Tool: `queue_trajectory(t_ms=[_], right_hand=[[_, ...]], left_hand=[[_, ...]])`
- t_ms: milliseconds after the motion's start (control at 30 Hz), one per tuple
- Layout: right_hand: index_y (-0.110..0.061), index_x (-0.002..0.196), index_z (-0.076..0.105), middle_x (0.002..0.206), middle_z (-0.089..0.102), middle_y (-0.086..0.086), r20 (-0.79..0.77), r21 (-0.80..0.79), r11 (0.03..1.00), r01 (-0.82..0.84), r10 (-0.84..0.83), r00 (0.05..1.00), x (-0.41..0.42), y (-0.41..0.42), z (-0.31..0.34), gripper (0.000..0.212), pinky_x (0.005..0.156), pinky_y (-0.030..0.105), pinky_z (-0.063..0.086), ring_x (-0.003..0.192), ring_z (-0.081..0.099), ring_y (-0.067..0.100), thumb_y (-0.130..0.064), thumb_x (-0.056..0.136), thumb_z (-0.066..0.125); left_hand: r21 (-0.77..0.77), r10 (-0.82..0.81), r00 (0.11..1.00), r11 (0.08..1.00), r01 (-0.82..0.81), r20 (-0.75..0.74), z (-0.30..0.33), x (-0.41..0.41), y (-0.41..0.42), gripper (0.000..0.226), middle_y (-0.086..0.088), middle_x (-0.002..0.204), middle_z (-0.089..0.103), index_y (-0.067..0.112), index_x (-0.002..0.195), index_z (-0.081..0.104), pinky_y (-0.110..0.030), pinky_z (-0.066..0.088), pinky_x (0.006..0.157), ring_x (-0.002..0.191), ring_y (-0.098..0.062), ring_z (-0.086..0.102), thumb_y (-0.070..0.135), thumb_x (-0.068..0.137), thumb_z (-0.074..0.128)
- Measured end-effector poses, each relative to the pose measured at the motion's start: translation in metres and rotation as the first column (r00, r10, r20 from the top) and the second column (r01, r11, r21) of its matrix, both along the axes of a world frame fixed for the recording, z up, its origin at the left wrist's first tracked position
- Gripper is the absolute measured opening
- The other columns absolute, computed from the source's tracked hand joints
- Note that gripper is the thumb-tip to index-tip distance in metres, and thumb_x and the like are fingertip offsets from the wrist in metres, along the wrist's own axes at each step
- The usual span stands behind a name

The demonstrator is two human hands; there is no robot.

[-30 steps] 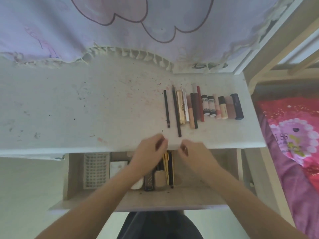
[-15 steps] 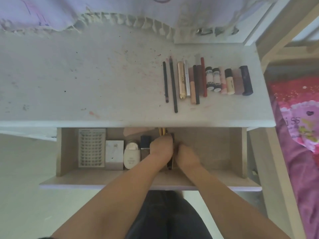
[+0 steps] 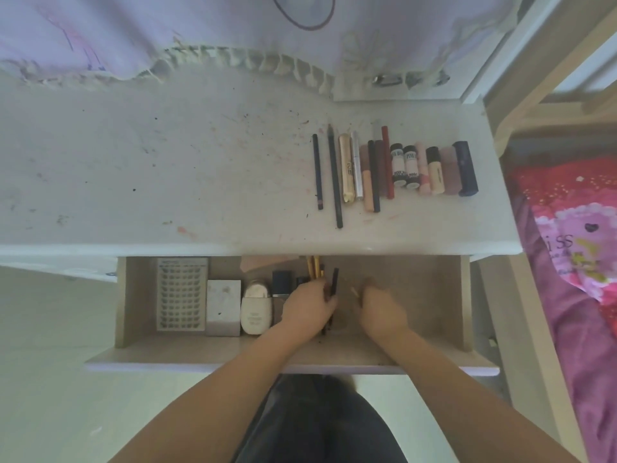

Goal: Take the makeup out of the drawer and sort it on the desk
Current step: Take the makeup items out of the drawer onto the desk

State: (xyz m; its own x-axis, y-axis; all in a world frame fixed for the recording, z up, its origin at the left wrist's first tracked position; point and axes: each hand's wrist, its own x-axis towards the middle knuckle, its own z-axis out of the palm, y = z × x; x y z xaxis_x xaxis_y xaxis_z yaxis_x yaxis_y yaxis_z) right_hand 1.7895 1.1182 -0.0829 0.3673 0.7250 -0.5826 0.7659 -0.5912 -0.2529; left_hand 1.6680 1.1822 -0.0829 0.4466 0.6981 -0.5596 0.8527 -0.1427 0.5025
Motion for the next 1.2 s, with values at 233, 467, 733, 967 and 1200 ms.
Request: queue_trajectory(t_ms=[233,467,733,967,1200], right_hand=[[-0.025,0.087,0.049,0.084,0.055,-0.009,-0.331,0.217,0.974,0.070,0.006,0.944,0.006,0.012,0.093,0.010,0.061,0.014,0.036,0.075,0.052,0.005,-0.021,0.089,0.059],[-0.022,0.102,0.051,0.082,0.055,-0.011,-0.429,0.469,0.828,0.306,-0.089,0.899,0.014,0.122,0.151,0.010,0.055,0.008,0.036,0.072,0.052,-0.002,-0.021,0.093,0.055],[-0.016,0.105,0.050,0.077,0.053,-0.010,-0.370,0.525,0.791,0.315,-0.121,0.921,0.024,0.175,0.141,0.014,0.050,0.007,0.039,0.066,0.050,-0.001,-0.015,0.092,0.053],[-0.018,0.114,0.045,0.087,0.060,-0.003,-0.026,0.450,0.892,-0.047,0.066,0.997,0.002,0.185,0.118,0.020,0.062,0.028,0.042,0.075,0.059,0.017,-0.023,0.094,0.043],[-0.011,0.118,0.047,0.094,0.061,0.003,0.358,0.330,0.851,-0.409,0.288,0.888,-0.008,0.185,0.094,0.024,0.056,0.030,0.040,0.068,0.052,0.019,-0.019,0.099,0.035]], left_hand=[[0.053,0.158,0.920,0.981,-0.189,0.357,0.101,-0.055,0.032,0.010,0.018,0.082,0.056,0.031,0.092,0.051,-0.009,0.043,0.063,0.076,-0.001,0.057,0.023,0.092,0.056],[0.168,0.191,0.929,0.953,-0.252,0.316,0.118,-0.002,0.150,0.016,0.000,0.092,0.065,0.015,0.100,0.057,-0.027,0.048,0.072,0.081,-0.017,0.062,0.028,0.092,0.054],[0.140,0.168,0.972,0.971,-0.192,0.165,0.089,0.048,0.176,0.025,-0.005,0.088,0.064,0.011,0.093,0.057,-0.033,0.051,0.074,0.081,-0.023,0.062,0.036,0.091,0.054],[0.095,0.231,0.950,0.962,-0.255,0.211,0.094,-0.012,0.136,0.018,0.000,0.073,0.061,0.018,0.088,0.052,-0.017,0.044,0.053,0.054,-0.010,0.055,0.031,0.097,0.045],[0.037,0.202,0.921,0.973,-0.227,0.333,0.084,-0.055,0.079,0.012,0.004,0.067,0.057,0.019,0.086,0.056,-0.029,0.049,0.061,0.059,-0.012,0.054,0.026,0.095,0.051]])
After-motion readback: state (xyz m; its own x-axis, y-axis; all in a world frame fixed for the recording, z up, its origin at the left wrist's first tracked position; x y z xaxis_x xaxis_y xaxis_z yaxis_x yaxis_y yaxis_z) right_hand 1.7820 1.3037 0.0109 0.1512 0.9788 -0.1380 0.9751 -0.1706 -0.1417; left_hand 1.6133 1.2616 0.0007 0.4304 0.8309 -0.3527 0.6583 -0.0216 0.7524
